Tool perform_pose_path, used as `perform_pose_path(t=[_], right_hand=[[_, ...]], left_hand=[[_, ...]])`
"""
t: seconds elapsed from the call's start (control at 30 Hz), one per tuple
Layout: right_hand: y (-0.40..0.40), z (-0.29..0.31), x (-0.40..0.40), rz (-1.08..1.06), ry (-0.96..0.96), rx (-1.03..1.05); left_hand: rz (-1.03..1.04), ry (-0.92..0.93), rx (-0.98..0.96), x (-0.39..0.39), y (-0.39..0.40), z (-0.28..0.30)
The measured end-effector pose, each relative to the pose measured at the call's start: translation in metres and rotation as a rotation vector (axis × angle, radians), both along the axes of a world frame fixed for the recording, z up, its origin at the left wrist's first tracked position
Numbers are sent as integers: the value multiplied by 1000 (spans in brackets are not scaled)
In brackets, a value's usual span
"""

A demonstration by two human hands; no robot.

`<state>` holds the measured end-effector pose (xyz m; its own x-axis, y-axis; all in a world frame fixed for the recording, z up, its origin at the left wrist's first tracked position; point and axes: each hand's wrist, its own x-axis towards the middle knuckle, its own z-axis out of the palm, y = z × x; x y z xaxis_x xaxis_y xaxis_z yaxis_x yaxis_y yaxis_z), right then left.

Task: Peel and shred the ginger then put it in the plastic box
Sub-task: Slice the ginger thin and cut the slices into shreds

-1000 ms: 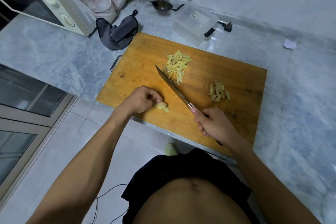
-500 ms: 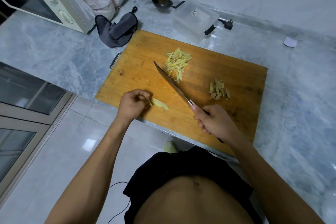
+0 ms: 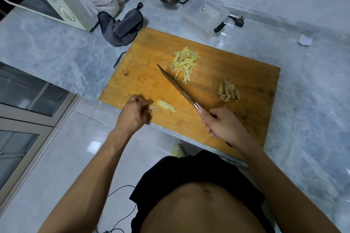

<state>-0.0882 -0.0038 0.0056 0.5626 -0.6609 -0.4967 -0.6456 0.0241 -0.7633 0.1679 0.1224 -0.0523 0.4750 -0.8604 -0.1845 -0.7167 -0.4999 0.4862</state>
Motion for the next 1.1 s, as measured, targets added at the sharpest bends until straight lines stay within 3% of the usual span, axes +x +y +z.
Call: perform_pose_path(t=[0.07, 0.23, 0.37, 0.47, 0.67, 0.83, 0.97, 1.1], right_hand=[[0, 0, -1, -9, 1, 5], [-3, 0, -2, -15, 13, 11], [-5, 1, -3, -16, 12, 14], [-6, 0, -2, -25, 12, 28], [-8, 2, -1, -29, 22, 40], [-7, 1, -1, -38, 9, 44], [-8, 1, -1, -41, 7, 47], [-9, 2, -1, -29, -1, 34]], left_hand=[[-57, -57, 15, 5, 1, 0], [-76, 18, 27, 16, -6, 9], [151, 374, -83, 10, -21, 18], [149, 538, -79, 1, -35, 22], [82, 429, 67, -2, -56, 15], [103, 265, 15, -9, -56, 10], [200, 318, -94, -14, -52, 3], [420, 493, -265, -19, -47, 1]])
